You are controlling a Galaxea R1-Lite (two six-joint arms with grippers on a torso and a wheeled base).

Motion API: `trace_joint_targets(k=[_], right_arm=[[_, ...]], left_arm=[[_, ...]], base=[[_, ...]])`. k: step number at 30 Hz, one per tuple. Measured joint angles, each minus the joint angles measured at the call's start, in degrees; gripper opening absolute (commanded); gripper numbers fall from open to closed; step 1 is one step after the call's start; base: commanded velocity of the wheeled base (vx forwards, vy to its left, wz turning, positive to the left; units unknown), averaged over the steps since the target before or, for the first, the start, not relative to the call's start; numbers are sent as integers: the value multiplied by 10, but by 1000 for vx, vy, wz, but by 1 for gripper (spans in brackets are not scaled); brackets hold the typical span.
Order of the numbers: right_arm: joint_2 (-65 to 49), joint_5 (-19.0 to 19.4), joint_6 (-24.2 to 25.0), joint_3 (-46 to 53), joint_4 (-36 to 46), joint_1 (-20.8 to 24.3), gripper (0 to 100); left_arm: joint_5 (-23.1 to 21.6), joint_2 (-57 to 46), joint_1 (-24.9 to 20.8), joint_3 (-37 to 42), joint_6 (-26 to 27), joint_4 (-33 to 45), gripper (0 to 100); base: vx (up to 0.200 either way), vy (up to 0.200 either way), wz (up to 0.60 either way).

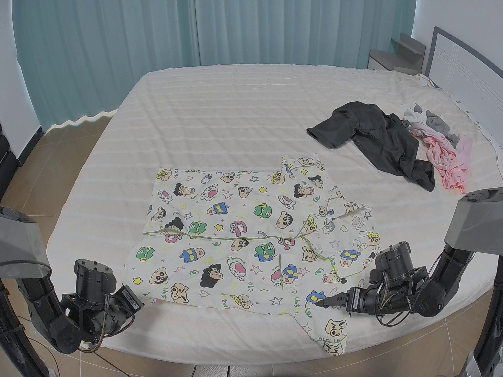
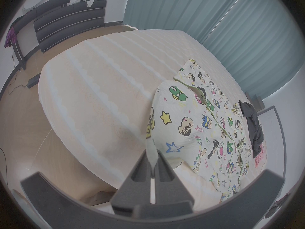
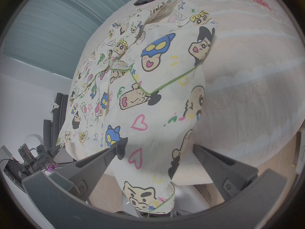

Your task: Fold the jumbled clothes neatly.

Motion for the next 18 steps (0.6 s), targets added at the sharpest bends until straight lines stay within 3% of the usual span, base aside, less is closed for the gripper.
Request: trace_joint_targets(k=[5, 6, 18], right_arm=[[7, -3, 27, 1, -25, 1, 100], [8, -3, 30, 1, -34, 1, 0], [15, -5, 56, 10, -59, 2, 0]], left_arm=[[-16, 1, 0, 0, -1, 0, 0], [-19, 1, 0, 0, -2, 0, 0], [-29, 7, 2, 0, -10, 0, 0]], base=[[0, 0, 0], [0, 0, 0], [0, 0, 0]])
